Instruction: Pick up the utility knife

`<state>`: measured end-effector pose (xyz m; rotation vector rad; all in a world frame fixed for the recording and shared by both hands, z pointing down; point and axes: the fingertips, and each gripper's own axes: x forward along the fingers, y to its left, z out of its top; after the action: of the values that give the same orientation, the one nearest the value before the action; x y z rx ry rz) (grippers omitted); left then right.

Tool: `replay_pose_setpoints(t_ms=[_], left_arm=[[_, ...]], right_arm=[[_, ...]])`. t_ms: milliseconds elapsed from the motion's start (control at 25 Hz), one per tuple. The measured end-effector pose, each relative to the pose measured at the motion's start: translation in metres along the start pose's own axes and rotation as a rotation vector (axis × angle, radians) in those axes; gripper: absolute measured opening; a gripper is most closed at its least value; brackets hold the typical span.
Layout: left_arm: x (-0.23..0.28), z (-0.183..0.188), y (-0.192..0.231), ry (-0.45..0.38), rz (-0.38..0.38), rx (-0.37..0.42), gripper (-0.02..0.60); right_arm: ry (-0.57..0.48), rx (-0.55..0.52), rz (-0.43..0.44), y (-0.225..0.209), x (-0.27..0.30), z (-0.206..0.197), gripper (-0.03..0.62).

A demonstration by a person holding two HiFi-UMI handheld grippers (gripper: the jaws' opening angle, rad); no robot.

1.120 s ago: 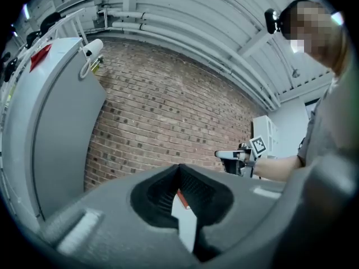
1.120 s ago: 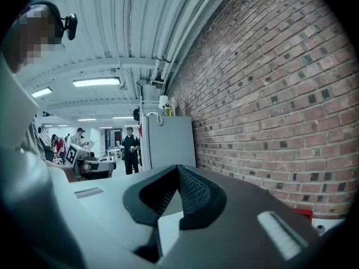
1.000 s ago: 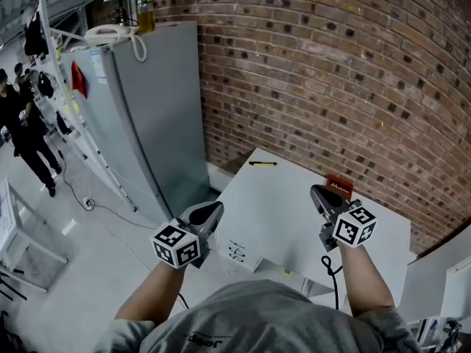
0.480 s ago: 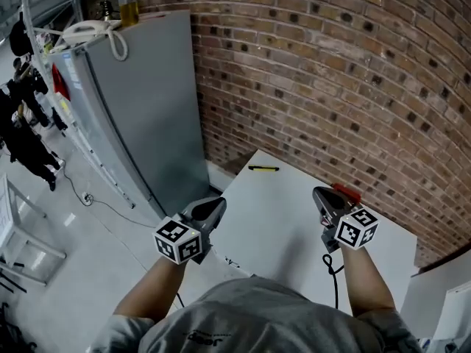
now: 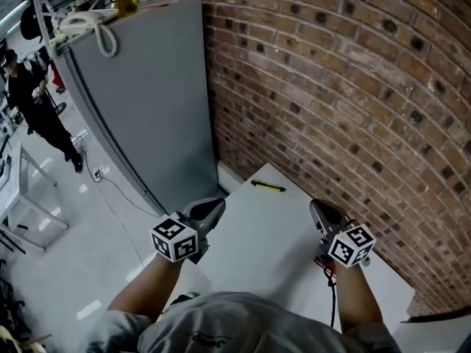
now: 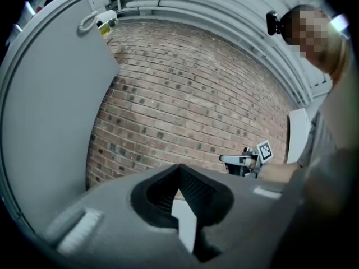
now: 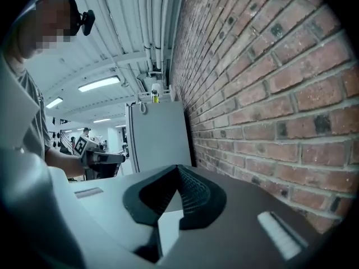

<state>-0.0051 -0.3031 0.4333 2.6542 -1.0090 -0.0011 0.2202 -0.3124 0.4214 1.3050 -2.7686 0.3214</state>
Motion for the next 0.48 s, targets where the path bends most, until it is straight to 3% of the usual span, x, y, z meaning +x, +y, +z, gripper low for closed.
replay_pose_setpoints(t_ms=[200, 360, 480], left_arm=[[0.007, 0.001, 0.047, 0.024, -0.047, 0.032, -0.002], [0.001, 0.002, 0.089, 0.016, -0.129, 0.023, -0.002], [0.001, 0.006, 0.11, 0.045, -0.179, 0.059, -0.002]], right_arm=[[-0.009, 0.034, -0.07, -0.006, 0.044, -0.015, 0.009], [-0.02, -0.016, -0.162, 0.009, 0.078, -0.006, 0.009], [-0.032, -0.035, -0.222, 0.016, 0.093, 0.004, 0.009]])
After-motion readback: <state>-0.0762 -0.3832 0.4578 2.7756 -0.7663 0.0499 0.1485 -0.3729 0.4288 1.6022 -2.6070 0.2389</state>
